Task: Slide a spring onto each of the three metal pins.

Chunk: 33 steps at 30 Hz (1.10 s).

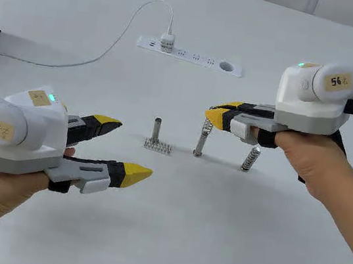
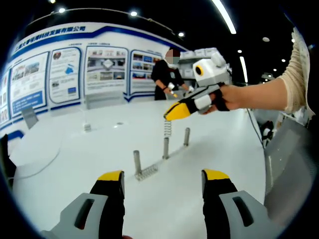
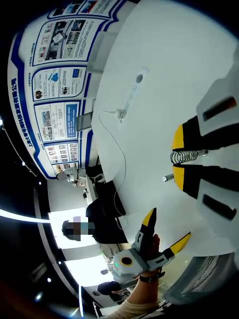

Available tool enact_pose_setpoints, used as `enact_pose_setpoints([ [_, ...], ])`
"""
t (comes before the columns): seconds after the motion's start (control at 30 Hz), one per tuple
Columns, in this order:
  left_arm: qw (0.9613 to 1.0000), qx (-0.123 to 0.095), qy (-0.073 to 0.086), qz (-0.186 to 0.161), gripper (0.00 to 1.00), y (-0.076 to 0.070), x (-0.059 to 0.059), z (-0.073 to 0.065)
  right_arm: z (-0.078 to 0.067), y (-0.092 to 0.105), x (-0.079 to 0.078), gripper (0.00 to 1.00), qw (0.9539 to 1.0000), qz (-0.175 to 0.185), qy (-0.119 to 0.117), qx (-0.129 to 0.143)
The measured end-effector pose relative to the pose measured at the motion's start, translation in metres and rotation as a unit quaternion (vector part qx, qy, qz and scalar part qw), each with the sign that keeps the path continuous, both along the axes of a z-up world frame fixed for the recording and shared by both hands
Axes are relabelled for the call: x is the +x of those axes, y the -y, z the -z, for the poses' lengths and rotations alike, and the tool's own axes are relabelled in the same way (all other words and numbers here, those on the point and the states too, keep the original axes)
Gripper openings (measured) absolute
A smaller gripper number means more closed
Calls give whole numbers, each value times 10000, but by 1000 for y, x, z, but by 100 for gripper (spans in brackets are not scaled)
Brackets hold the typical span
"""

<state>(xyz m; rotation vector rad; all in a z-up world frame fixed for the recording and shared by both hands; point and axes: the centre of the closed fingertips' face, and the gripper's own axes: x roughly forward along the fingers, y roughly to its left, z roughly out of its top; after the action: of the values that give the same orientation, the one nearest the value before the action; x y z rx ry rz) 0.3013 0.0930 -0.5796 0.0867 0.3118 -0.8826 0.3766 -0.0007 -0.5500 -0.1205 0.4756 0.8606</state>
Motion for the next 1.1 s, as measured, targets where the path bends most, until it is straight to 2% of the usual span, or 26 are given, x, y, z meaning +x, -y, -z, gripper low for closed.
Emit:
enact_pose_setpoints([
  [0.23,10000,-22,-22,-24,64,-1,0,1,4,0,2,11,10000,9,-40,-4],
  [0.7,10000,-22,-65,-20,63,-1,0,4,24,0,3,11,9998,51,-173,-35],
  [0.9,10000,-17,-76,-12,63,-1,-1,4,32,-1,2,11,9997,40,-187,-122],
  [1.1,10000,-9,-97,-10,63,-1,-1,6,42,-3,1,11,9989,-5,-144,-437],
])
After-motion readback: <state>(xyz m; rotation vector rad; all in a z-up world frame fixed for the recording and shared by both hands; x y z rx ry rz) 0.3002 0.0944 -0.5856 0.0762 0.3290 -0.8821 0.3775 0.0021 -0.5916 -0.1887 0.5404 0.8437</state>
